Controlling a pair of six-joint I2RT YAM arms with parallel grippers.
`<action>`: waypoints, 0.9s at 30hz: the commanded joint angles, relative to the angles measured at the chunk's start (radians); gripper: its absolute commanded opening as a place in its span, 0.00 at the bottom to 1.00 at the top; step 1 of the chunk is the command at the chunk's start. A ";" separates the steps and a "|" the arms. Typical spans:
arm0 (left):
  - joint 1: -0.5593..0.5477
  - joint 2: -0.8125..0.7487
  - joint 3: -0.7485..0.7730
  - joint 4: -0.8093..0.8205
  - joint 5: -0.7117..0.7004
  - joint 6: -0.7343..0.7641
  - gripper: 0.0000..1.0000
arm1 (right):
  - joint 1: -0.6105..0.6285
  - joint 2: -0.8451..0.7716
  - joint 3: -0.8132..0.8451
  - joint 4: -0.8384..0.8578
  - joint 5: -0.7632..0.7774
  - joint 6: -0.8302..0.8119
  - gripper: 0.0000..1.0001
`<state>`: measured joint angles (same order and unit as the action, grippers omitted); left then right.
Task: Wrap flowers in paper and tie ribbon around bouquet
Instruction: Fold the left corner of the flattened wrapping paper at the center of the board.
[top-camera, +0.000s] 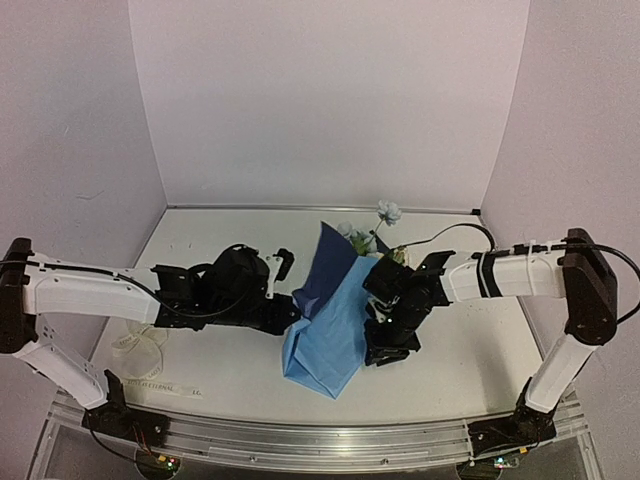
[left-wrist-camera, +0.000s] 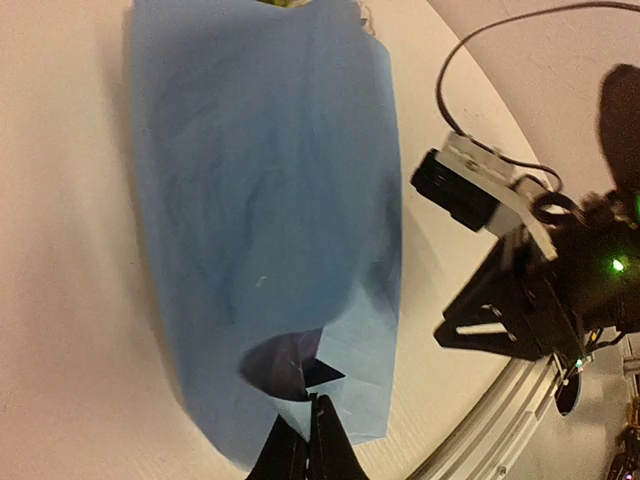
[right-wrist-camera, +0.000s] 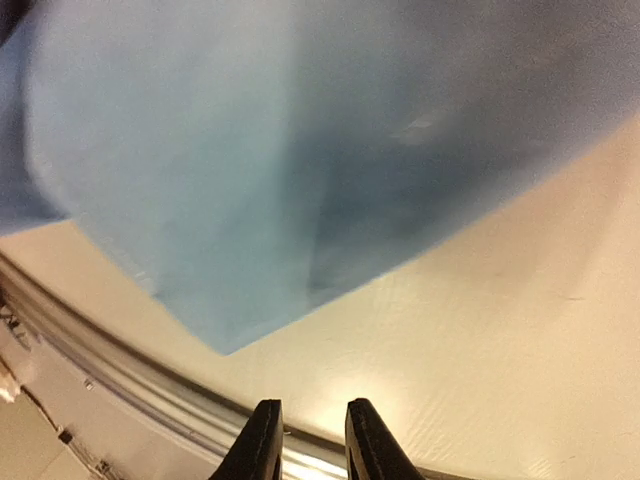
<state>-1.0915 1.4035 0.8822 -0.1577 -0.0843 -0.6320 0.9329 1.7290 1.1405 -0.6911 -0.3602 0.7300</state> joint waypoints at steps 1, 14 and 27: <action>-0.058 0.122 0.141 -0.035 0.044 0.114 0.04 | -0.083 -0.070 -0.127 0.082 0.068 0.113 0.25; -0.129 0.502 0.415 -0.109 0.135 0.226 0.07 | -0.222 -0.272 -0.377 0.172 0.159 0.191 0.33; -0.134 0.537 0.451 -0.124 0.129 0.227 0.08 | -0.238 -0.400 -0.357 0.243 0.213 0.173 0.55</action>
<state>-1.2194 1.9369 1.2900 -0.2711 0.0429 -0.4179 0.7020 1.3141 0.7407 -0.5156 -0.1775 0.8997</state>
